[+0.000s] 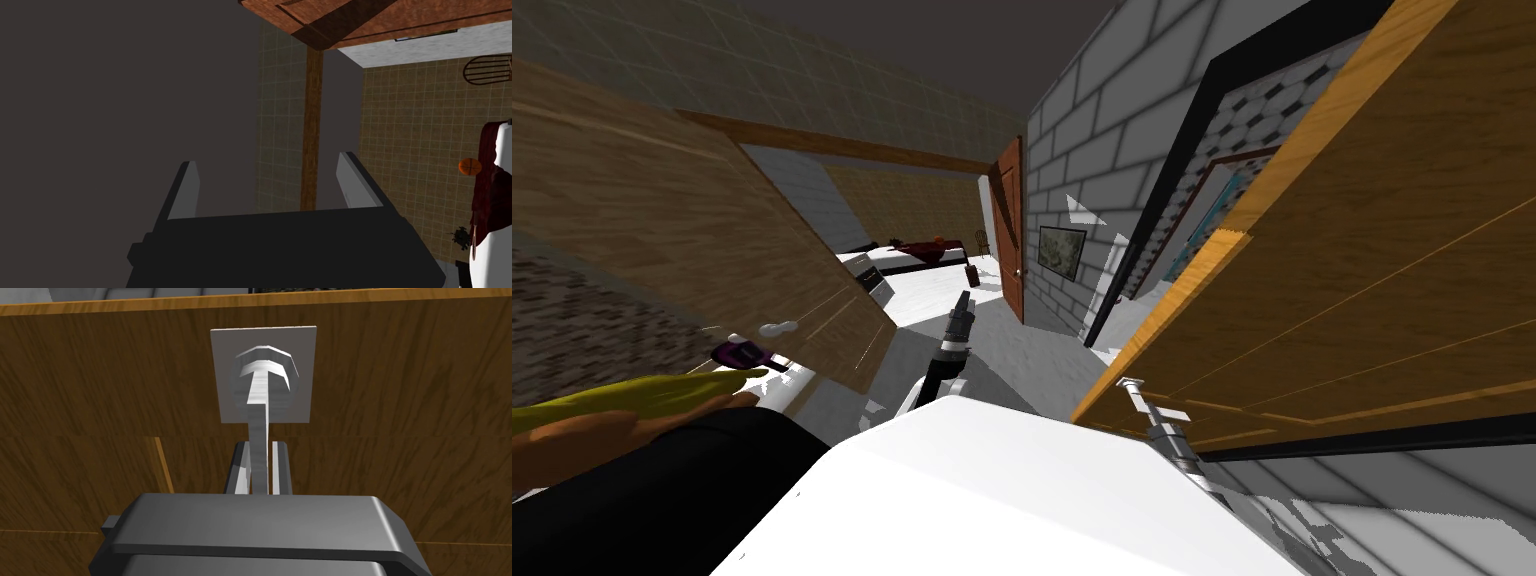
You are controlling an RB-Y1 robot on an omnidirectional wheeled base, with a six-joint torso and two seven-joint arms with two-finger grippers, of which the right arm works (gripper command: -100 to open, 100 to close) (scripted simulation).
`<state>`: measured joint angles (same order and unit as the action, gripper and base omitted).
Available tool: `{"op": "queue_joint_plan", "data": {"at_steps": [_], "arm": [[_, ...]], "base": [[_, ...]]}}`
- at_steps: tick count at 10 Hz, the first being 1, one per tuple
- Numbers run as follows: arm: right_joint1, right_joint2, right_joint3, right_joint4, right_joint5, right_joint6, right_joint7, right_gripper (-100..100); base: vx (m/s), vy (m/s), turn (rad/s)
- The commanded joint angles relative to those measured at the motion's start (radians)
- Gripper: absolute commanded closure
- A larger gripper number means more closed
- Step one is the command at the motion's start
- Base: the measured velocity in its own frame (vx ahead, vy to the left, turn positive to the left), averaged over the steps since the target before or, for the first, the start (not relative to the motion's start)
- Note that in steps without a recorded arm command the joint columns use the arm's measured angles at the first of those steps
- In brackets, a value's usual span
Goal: Pull the door open
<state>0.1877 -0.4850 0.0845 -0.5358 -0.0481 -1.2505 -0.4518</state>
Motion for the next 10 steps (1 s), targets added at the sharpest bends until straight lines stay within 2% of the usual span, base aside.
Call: {"op": "queue_joint_plan", "data": {"at_steps": [1,5,6,7,8,10], "arm": [[0.0,-0.005,0.0,0.031,-0.001,-0.032,-0.003,100],[0.015,-0.015,0.006,0.062,0.0,-0.086,-0.012,100],[0.012,-0.014,0.005,0.054,0.0,-0.075,-0.011,100],[0.004,-0.004,0.006,0.04,0.0,-0.048,-0.001,100],[0.004,-0.004,0.006,0.04,0.0,-0.048,-0.001,100],[-0.009,0.009,0.006,0.02,0.0,-0.014,0.012,100]], "base": [[-0.12,-0.033,0.103],[-0.183,-0.057,0.171],[-0.077,-0.016,0.021],[-0.13,-0.037,0.078],[-0.15,-0.038,0.084],[-0.169,-0.047,0.074]]}}
